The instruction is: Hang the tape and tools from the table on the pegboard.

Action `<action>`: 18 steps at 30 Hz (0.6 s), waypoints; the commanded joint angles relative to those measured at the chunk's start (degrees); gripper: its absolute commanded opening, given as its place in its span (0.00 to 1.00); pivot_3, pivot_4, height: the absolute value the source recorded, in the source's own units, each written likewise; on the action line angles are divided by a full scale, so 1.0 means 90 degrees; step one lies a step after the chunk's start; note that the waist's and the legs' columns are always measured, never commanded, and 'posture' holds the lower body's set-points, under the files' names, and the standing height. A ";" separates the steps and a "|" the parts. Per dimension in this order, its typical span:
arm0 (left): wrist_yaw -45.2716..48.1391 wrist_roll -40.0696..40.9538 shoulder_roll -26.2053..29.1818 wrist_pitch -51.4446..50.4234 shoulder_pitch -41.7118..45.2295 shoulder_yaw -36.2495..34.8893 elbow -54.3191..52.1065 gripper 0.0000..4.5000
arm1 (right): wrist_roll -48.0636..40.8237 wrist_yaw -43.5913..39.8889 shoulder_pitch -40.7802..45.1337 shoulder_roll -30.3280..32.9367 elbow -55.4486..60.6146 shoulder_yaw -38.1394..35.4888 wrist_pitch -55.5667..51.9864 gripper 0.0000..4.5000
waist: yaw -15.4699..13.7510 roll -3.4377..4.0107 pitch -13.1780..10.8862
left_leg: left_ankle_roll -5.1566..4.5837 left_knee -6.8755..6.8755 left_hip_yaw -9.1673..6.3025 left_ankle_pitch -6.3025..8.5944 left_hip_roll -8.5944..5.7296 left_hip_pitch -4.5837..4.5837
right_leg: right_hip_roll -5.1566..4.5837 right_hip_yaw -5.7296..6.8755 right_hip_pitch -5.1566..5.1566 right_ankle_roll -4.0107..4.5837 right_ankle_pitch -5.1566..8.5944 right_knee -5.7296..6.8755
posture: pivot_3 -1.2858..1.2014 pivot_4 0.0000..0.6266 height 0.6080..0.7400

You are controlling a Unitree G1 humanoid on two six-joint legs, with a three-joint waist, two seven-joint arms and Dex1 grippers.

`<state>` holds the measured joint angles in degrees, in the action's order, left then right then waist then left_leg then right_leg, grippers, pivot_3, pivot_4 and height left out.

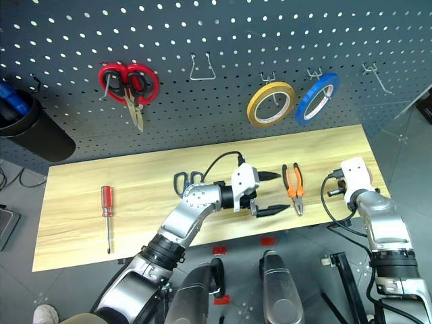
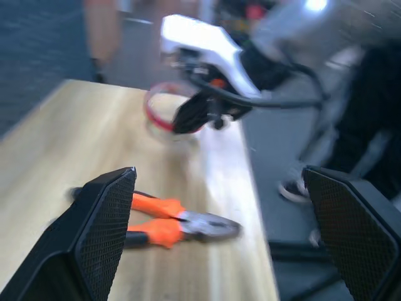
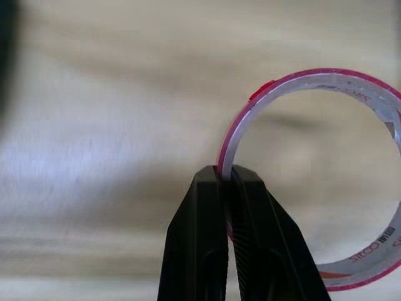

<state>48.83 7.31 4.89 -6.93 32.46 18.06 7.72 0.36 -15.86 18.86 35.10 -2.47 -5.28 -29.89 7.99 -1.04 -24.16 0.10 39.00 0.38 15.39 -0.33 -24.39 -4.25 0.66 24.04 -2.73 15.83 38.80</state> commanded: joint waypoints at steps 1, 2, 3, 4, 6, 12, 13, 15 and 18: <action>-0.0349 0.0229 -0.0211 -0.0421 -0.0234 0.0013 -0.0813 1.00 | 0.0703 0.0458 -0.0427 0.0175 0.0244 0.0154 0.1286 0.01 | -0.0002 0.0012 0.0088 | 0.0001 0.0000 0.0000 -0.0001 0.0000 -0.0003 | 0.0000 0.0000 0.0002 -0.0001 0.0000 0.0000 | 0.37 0.45 1.00; -0.0444 0.0263 -0.0237 -0.0548 -0.0272 -0.0020 -0.0947 1.00 | 0.0968 0.0655 -0.0550 0.0223 0.0253 0.0218 0.1732 0.01 | -0.0006 0.0023 0.0154 | 0.0003 0.0000 0.0000 -0.0002 -0.0002 -0.0018 | -0.0003 0.0001 0.0019 -0.0001 -0.0001 0.0004 | 0.37 0.44 1.00; -0.0501 0.0277 -0.0249 -0.0615 -0.0283 -0.0048 -0.0993 1.00 | 0.1182 0.0842 -0.0616 0.0251 0.0205 0.0268 0.2094 0.01 | -0.0002 0.0024 0.0213 | 0.0003 0.0000 -0.0001 -0.0002 -0.0003 -0.0019 | -0.0003 0.0003 0.0019 -0.0001 -0.0001 0.0002 | 0.38 0.42 1.00; -0.0576 0.0271 -0.0240 -0.0660 -0.0283 -0.0073 -0.1059 1.00 | 0.1420 0.1086 -0.0695 0.0281 0.0191 0.0290 0.2468 0.01 | 0.0004 0.0021 0.0247 | 0.0003 -0.0002 0.0002 -0.0002 -0.0003 -0.0021 | -0.0003 0.0003 0.0020 -0.0001 -0.0001 -0.0003 | 0.38 0.41 1.00; -0.0690 0.0282 -0.0216 -0.0738 -0.0248 -0.0131 -0.1124 1.00 | 0.1773 0.1486 -0.0757 0.0288 0.0077 0.0322 0.3014 0.01 | 0.0014 0.0022 0.0390 | 0.0002 0.0003 0.0008 -0.0003 -0.0007 -0.0020 | -0.0003 -0.0004 0.0020 -0.0002 -0.0002 0.0004 | 0.38 0.35 1.00; -0.0976 0.0366 -0.0245 -0.0919 -0.0033 -0.0331 -0.1116 1.00 | 0.2567 0.2460 -0.0417 0.0264 -0.0524 0.0432 0.4346 0.01 | 0.0031 0.0021 0.0729 | 0.0002 -0.0005 0.0014 -0.0002 -0.0010 -0.0016 | 0.0018 -0.0009 0.0015 -0.0003 -0.0002 -0.0014 | 0.38 0.30 1.00; -0.0980 0.0358 -0.0251 -0.0890 0.0024 -0.0345 -0.1037 1.00 | 0.2608 0.2500 -0.0220 0.0255 -0.0733 0.0486 0.4541 0.01 | 0.0037 0.0024 0.0756 | 0.0002 -0.0005 0.0017 -0.0002 -0.0011 -0.0017 | 0.0018 -0.0011 0.0015 -0.0003 -0.0002 -0.0016 | 0.38 0.29 1.00; -0.0985 0.0341 -0.0267 -0.0827 0.0135 -0.0376 -0.0871 1.00 | 0.2637 0.2530 0.0137 0.0240 -0.1148 0.0556 0.4820 0.01 | 0.0057 0.0024 0.0823 | 0.0001 -0.0004 0.0022 -0.0002 -0.0014 -0.0016 | 0.0019 -0.0015 0.0014 -0.0004 -0.0002 -0.0018 | 0.38 0.29 1.00; -0.0979 0.0324 -0.0287 -0.0705 0.0308 -0.0411 -0.0639 1.00 | 0.2506 0.2510 0.0600 0.0226 -0.1725 0.0556 0.5268 0.01 | 0.0063 0.0022 0.0882 | 0.0000 -0.0005 0.0019 -0.0002 -0.0014 -0.0017 | 0.0019 -0.0012 0.0011 -0.0004 -0.0002 -0.0022 | 0.38 0.28 1.00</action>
<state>40.05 9.37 2.92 -14.61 34.41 15.00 2.11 23.49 5.74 23.47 36.71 -16.62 0.53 14.36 8.56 -0.84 -16.22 0.09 38.95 0.55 15.37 -0.46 -24.54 -4.07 0.55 24.13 -2.76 15.81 38.60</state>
